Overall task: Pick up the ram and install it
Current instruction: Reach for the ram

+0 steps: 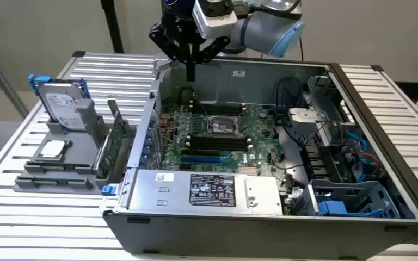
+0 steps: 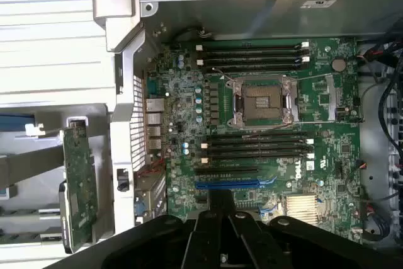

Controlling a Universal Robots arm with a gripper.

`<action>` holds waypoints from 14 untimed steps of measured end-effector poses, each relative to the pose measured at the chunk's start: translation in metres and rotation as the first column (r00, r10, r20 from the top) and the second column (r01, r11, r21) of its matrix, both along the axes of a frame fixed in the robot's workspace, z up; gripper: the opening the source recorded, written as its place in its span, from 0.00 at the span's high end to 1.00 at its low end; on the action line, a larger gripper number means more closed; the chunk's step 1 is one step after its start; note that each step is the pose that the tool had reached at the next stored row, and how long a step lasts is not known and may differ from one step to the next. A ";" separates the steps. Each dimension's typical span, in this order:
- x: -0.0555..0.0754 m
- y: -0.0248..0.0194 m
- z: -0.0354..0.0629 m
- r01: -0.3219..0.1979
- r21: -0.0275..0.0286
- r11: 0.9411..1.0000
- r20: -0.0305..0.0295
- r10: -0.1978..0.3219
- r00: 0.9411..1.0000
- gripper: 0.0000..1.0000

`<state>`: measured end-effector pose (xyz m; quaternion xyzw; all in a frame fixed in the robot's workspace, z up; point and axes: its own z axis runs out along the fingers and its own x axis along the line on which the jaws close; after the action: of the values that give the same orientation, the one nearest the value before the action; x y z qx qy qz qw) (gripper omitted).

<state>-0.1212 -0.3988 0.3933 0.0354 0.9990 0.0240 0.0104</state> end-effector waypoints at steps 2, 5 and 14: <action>0.000 0.0000 0.0000 0.000 0.000 1.000 0.000 0.000 1.000 1.00; 0.000 0.0000 0.0001 0.000 0.000 1.000 0.000 0.000 1.000 1.00; -0.002 -0.0005 0.0005 0.000 0.000 1.000 0.000 0.000 1.000 1.00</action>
<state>-0.1230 -0.3992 0.3938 0.0355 0.9990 0.0238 0.0102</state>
